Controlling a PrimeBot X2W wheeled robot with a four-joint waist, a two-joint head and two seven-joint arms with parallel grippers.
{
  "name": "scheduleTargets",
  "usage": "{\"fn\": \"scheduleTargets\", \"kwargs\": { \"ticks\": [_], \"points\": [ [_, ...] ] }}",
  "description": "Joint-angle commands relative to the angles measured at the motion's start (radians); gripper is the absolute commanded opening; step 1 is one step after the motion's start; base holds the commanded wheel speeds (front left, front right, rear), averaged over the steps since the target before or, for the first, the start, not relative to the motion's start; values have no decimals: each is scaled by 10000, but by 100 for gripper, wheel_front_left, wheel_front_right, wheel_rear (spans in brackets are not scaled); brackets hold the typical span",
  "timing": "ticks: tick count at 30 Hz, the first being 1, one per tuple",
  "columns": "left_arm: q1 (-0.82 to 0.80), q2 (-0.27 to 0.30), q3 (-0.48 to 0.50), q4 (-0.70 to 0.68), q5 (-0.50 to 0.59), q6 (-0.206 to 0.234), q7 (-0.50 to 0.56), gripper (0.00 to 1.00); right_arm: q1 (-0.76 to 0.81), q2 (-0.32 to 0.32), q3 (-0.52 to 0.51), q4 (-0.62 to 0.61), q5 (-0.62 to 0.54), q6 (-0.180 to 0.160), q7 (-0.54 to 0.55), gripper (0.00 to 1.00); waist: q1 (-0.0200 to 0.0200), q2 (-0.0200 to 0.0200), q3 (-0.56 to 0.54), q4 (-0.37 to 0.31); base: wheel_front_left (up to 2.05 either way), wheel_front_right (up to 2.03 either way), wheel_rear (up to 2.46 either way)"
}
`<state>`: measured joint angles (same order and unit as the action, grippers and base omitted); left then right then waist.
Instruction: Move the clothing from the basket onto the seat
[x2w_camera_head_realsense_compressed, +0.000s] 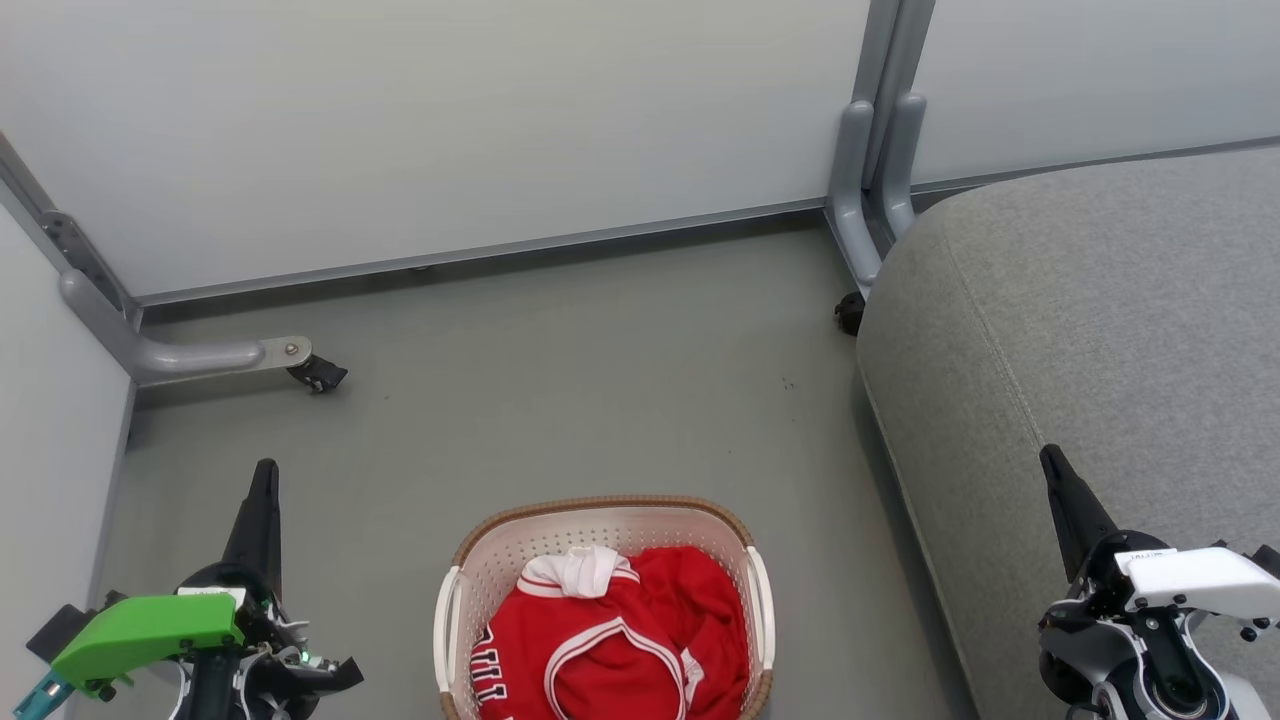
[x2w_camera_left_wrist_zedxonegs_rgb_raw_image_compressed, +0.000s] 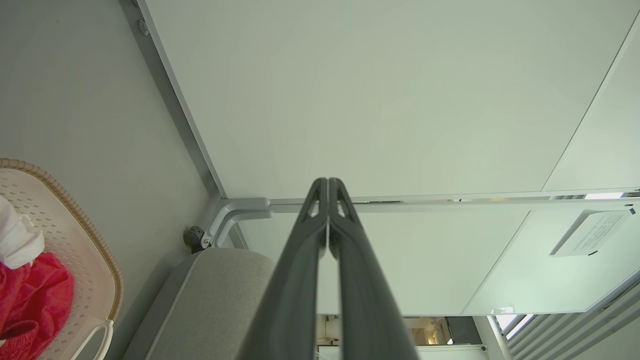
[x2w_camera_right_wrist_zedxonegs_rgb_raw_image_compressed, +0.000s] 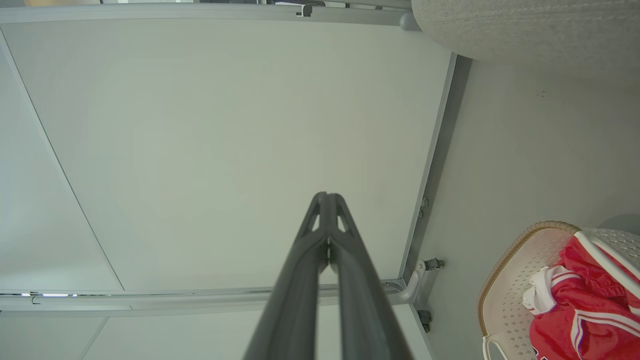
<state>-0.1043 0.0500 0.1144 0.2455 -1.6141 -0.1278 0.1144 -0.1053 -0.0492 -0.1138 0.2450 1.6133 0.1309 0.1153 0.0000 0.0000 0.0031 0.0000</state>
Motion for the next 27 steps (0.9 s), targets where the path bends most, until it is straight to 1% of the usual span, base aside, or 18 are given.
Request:
{"fn": "scheduleTargets", "kwargs": {
  "ticks": [1,27],
  "points": [
    [-118,7,11,0,22,-65,21,0,-92,-27,-9,21,-9,-3,0,0,0,0,0,0,0,0,0],
    [-119,7,11,-3,22,-64,21,0,-93,-27,-8,21,-9,-3,0,0,0,0,0,0,0,0,0]
  ]
}}
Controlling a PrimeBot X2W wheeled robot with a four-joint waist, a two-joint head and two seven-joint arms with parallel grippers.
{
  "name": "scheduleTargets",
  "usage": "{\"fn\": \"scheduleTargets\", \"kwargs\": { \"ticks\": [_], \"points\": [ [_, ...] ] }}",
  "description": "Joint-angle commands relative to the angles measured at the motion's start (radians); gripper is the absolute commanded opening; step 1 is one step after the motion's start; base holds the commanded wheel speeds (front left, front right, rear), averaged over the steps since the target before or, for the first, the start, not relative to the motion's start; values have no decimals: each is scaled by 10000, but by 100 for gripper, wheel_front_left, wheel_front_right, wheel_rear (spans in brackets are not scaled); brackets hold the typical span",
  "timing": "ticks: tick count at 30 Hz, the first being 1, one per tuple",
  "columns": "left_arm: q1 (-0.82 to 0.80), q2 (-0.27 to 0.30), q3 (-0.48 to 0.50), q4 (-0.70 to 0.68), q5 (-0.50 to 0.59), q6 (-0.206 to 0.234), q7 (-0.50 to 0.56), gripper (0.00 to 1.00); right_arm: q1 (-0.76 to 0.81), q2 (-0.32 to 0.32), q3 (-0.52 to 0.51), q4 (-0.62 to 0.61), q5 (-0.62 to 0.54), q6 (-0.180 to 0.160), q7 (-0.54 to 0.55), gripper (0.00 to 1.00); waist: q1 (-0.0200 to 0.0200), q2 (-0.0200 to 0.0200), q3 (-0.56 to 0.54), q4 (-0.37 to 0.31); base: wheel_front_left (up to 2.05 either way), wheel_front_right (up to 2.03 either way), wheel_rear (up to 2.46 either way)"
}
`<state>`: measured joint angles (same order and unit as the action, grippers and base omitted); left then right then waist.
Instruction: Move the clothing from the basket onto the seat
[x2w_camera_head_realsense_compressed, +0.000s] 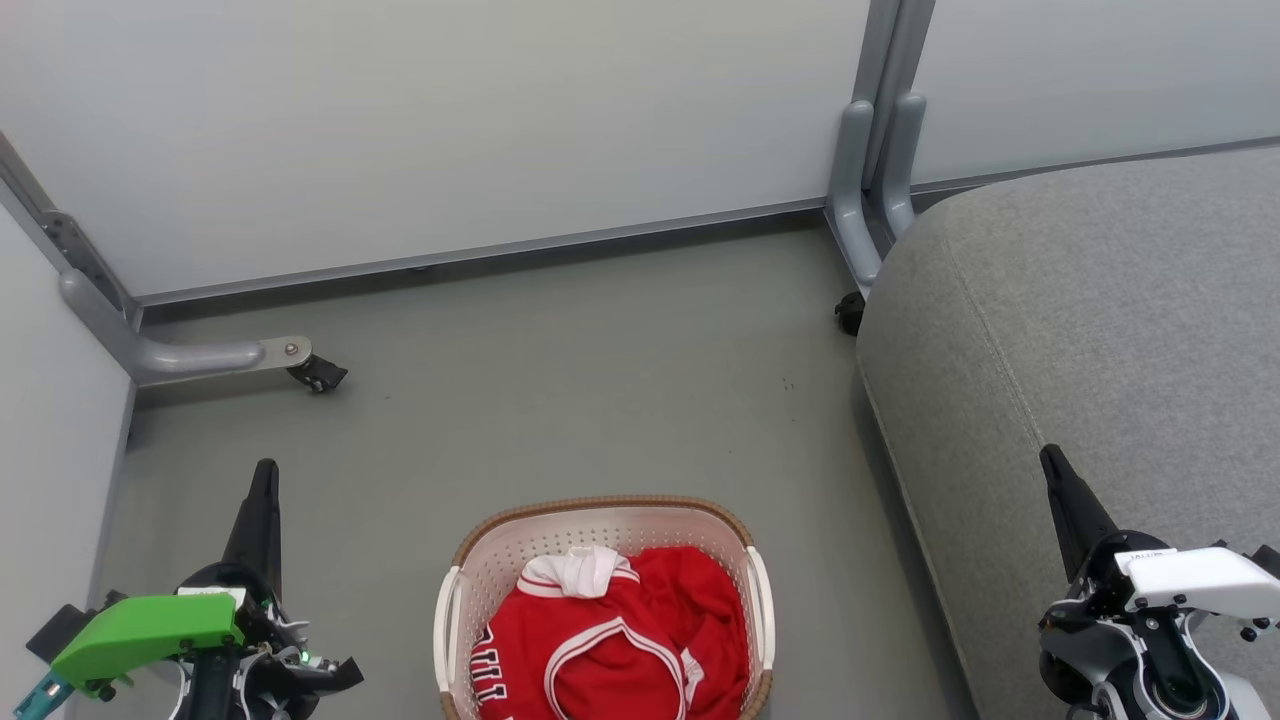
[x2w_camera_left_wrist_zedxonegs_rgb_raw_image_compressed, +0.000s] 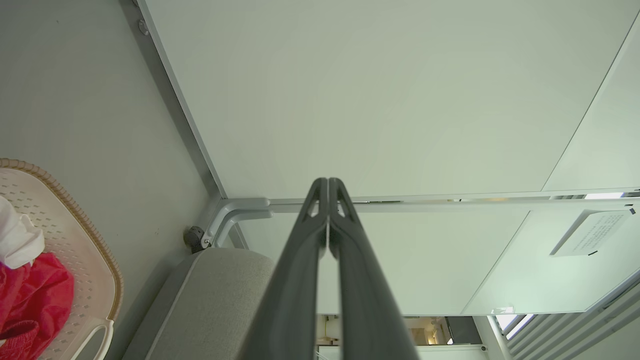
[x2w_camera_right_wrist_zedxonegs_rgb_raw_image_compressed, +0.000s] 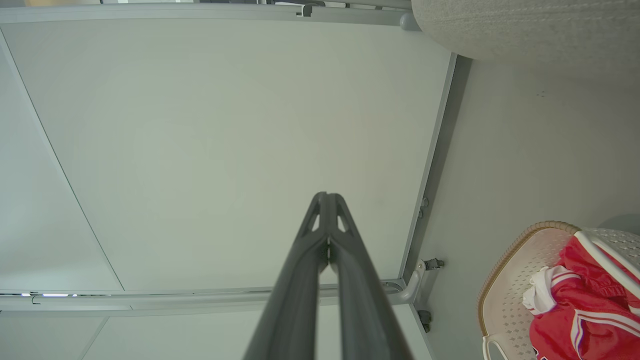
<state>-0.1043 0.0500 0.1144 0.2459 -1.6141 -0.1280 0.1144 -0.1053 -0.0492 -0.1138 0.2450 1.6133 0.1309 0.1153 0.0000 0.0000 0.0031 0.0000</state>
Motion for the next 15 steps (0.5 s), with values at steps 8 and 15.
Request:
{"fn": "scheduleTargets", "kwargs": {
  "ticks": [8,15],
  "points": [
    [-119,7,11,-7,22,-62,21,0,-93,-27,-8,21,-9,-3,0,0,0,0,0,0,0,0,0],
    [-119,7,11,-6,22,-64,21,0,-93,-27,-8,21,-9,-3,0,0,0,0,0,0,0,0,0]
  ]
}}
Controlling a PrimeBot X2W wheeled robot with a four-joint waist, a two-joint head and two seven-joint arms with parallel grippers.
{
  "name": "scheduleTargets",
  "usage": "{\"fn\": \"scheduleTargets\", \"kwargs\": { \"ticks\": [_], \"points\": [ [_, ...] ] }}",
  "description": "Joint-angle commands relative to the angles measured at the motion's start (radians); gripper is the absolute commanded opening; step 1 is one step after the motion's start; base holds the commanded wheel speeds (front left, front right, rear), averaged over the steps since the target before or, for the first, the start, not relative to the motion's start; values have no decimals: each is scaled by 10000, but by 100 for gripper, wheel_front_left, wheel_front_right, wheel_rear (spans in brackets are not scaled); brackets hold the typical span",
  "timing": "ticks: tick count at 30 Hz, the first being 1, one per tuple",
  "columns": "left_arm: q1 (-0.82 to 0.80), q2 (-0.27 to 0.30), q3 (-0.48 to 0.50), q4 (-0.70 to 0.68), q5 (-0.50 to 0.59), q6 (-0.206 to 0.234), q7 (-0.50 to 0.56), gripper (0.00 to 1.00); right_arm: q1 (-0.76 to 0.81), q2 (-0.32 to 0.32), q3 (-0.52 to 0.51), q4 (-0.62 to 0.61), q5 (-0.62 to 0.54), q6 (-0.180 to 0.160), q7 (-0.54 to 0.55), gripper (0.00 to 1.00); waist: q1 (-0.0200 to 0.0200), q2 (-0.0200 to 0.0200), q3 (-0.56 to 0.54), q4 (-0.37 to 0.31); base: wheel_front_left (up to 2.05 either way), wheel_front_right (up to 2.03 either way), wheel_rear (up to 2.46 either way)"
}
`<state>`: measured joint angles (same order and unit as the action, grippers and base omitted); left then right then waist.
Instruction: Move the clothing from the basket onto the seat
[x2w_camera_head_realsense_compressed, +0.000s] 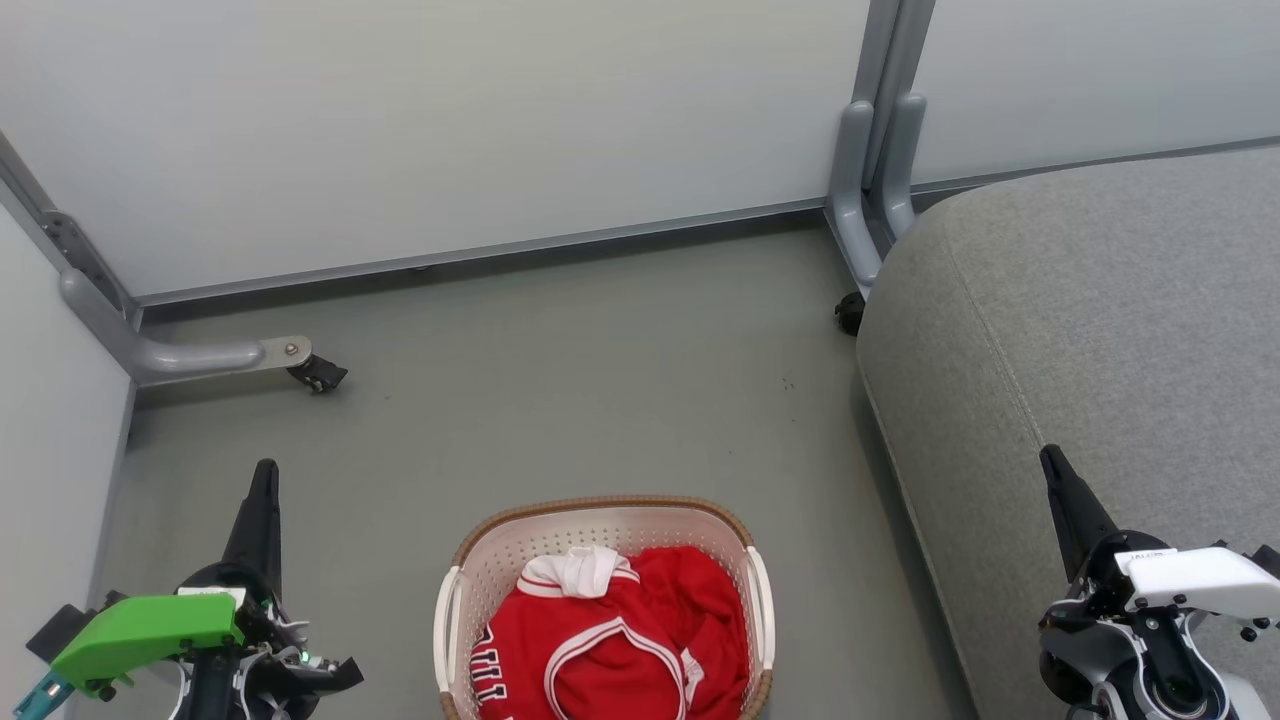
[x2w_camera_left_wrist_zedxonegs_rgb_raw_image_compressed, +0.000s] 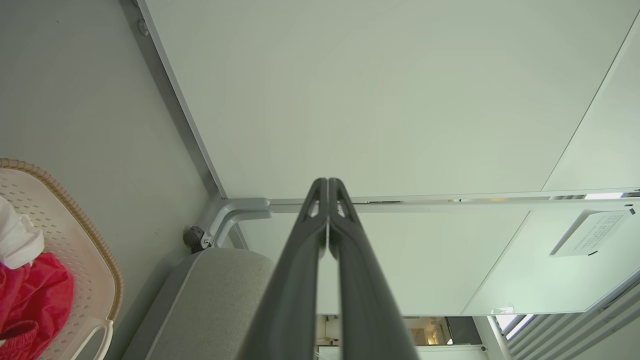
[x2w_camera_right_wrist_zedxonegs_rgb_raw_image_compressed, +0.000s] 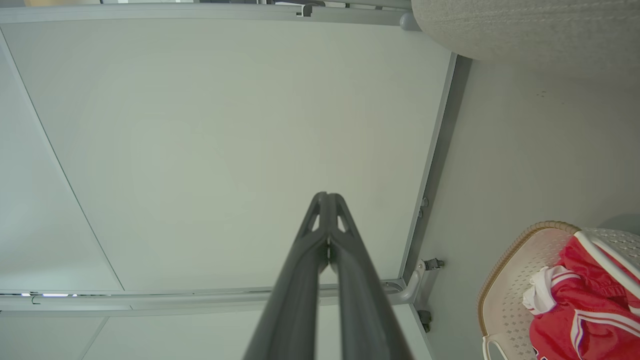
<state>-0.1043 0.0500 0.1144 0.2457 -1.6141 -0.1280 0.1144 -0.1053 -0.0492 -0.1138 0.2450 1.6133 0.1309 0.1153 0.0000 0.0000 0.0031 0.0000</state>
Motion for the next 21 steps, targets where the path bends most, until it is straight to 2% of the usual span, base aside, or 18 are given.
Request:
{"fn": "scheduleTargets", "kwargs": {
  "ticks": [1,4,5,14,21],
  "points": [
    [-119,7,11,-2,22,-64,21,0,-93,-27,-8,21,-9,-3,0,0,0,0,0,0,0,0,0],
    [-119,7,11,-4,22,-62,21,0,-93,-27,-8,21,-9,-3,-1,0,0,0,0,0,0,0,0],
    [1,0,-1,-2,-1,0,-1,100,1,0,1,0,2,0,-1,100,0,0,0,0,0,0,0],
    [213,-47,-272,222,180,15,-296,100,243,81,293,265,-124,-2,-274,100,0,0,8,2,0,0,0],
    [200,-44,-259,238,1328,10,-646,100,221,68,574,409,-1022,-2,-638,100,0,0,8,-3,0,0,0]
  ]
}}
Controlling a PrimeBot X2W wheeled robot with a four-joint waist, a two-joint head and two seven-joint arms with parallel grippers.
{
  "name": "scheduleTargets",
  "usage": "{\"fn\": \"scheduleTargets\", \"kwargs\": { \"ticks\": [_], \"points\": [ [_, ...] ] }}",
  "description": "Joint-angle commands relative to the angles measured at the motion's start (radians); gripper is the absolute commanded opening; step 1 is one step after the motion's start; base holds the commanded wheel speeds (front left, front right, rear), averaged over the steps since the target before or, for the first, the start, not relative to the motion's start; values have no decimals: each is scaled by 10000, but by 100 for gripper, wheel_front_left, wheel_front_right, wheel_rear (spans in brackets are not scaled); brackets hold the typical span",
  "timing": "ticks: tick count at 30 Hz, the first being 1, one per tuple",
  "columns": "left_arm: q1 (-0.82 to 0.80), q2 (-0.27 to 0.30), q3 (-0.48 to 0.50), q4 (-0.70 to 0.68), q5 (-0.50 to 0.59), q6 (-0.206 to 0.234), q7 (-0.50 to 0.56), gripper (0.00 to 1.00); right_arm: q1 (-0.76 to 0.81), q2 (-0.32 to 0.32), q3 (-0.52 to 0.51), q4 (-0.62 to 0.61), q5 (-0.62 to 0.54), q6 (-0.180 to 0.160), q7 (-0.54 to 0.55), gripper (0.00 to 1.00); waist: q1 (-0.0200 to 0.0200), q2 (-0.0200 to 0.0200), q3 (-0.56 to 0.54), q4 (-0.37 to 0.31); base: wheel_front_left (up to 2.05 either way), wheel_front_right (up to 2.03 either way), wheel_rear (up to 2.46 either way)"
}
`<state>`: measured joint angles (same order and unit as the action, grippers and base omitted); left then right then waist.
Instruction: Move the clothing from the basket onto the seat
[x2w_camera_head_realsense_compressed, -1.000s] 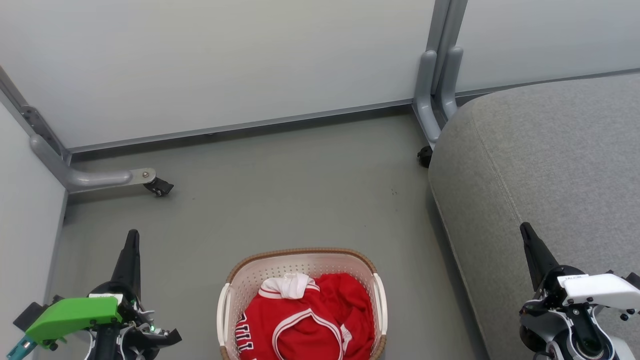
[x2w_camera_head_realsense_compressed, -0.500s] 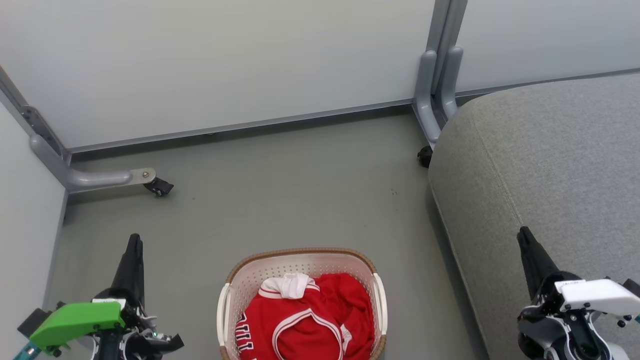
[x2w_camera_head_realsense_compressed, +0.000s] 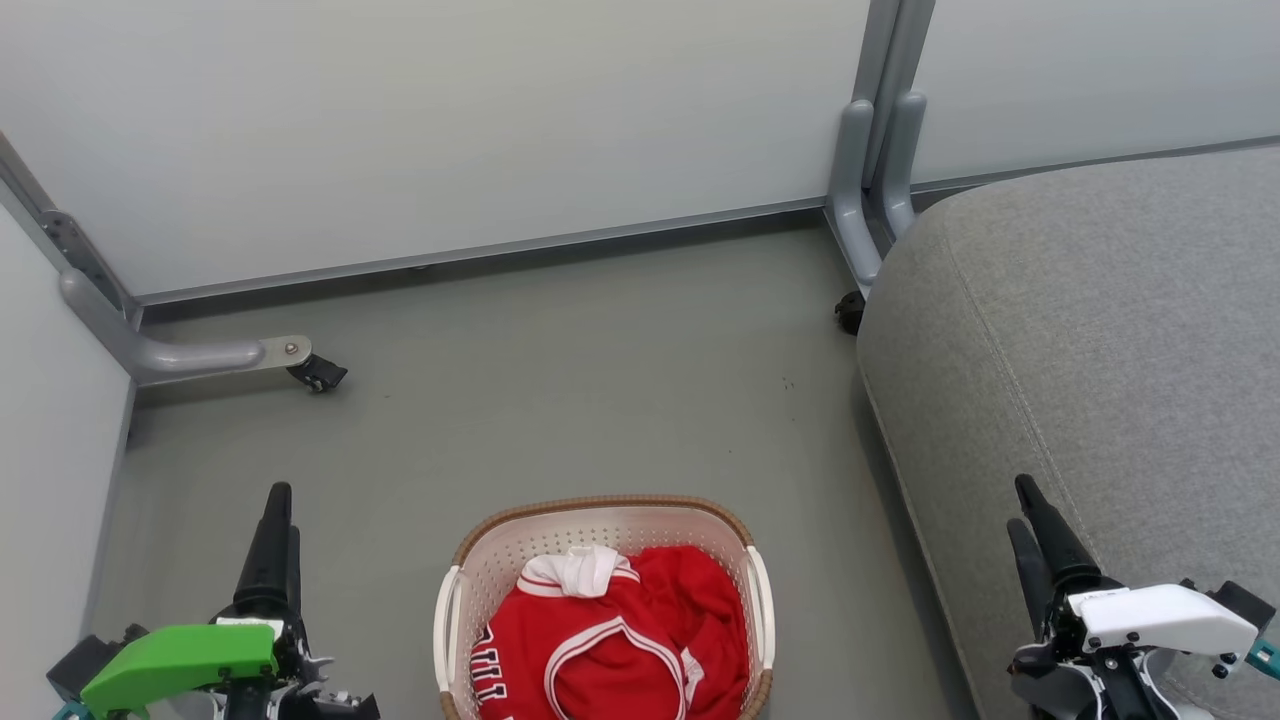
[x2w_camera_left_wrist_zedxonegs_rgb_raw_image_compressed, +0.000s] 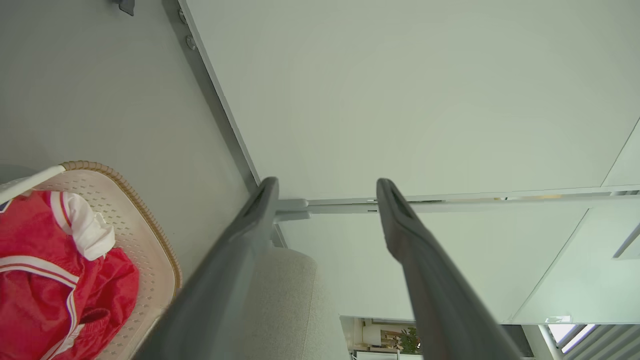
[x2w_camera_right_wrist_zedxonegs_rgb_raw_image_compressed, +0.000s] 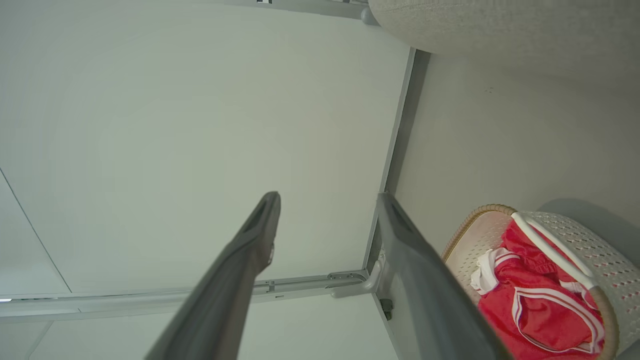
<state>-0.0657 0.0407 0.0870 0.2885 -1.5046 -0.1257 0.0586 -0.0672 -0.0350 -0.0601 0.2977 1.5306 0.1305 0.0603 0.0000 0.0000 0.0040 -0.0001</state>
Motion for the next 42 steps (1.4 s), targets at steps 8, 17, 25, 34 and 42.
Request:
{"fn": "scheduleTargets", "kwargs": {
  "ticks": [8,17,25,34,42],
  "points": [
    [-91,54,-65,-475,1733,-18,-440,100,-45,-82,-33,-436,-1804,2,-443,100,0,0,5,-6,0,0,0],
    [101,63,-276,-868,3555,103,-809,100,114,-95,140,-816,-3486,2,-813,100,0,0,0,-9,0,0,0],
    [220,71,-681,-1187,5237,399,-1100,100,195,-105,270,-1261,-5004,2,-1109,100,0,0,23,-2,0,0,0],
    [253,79,-1081,-1500,6857,690,-1410,100,259,-116,484,-1779,-6652,3,-1419,100,0,0,85,-2,0,0,0],
    [332,87,-1332,-1674,8023,867,-1652,100,330,-126,702,-1890,-8005,3,-1664,100,0,0,102,-22,0,0,0]
  ]
}}
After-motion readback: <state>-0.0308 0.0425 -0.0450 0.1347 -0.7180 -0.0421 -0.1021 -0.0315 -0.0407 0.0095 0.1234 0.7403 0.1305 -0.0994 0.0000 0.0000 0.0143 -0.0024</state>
